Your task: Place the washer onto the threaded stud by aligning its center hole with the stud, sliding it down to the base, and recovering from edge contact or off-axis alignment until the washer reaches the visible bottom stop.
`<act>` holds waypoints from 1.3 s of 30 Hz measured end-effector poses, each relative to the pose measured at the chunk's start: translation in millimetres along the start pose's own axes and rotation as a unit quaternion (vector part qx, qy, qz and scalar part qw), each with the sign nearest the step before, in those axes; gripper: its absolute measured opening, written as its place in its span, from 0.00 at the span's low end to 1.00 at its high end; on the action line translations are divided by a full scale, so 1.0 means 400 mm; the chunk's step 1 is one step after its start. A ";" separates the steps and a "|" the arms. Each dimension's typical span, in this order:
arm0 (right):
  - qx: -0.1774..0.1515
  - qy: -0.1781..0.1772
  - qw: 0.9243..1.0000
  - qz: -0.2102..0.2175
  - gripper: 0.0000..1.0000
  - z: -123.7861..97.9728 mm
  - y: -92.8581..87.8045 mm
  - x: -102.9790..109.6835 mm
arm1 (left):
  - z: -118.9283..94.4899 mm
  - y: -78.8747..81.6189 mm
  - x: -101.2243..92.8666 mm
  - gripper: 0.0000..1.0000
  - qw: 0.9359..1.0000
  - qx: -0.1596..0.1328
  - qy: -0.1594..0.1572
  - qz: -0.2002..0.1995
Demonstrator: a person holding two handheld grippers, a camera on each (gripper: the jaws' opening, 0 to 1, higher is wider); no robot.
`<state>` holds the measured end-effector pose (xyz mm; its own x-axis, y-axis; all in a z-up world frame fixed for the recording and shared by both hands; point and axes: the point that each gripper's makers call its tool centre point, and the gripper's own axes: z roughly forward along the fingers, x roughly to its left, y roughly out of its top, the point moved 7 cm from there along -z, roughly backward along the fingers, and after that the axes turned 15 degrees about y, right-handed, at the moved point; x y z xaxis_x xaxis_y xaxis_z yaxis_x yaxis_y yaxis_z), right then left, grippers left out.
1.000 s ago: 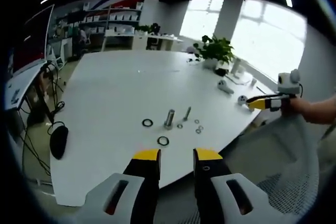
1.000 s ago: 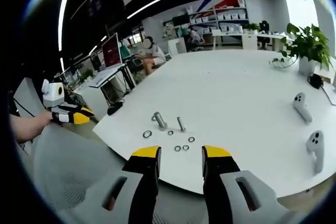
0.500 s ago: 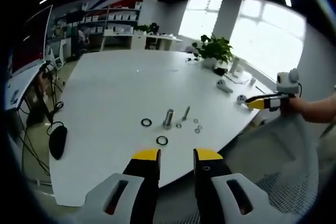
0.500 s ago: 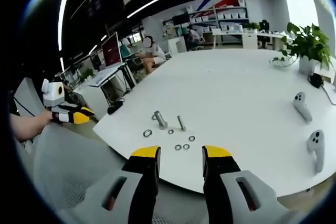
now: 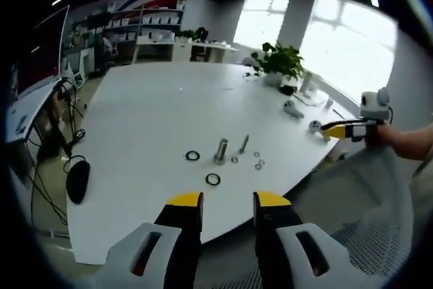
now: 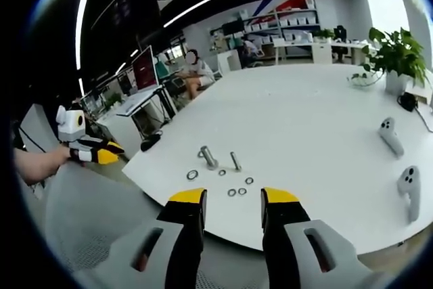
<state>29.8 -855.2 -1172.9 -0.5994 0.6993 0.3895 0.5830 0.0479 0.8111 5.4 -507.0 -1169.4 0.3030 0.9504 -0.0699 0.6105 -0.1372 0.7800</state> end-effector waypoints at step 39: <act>0.018 0.016 1.000 0.007 0.34 0.010 -0.010 0.006 | 0.358 0.101 0.016 0.31 0.990 0.124 0.050 0.047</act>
<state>28.3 -850.8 -1176.9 -0.6074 0.6770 0.4157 0.6106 0.0630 0.7894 136.8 -546.3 -1227.5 0.3013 0.9511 0.0673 0.7477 -0.2795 0.6023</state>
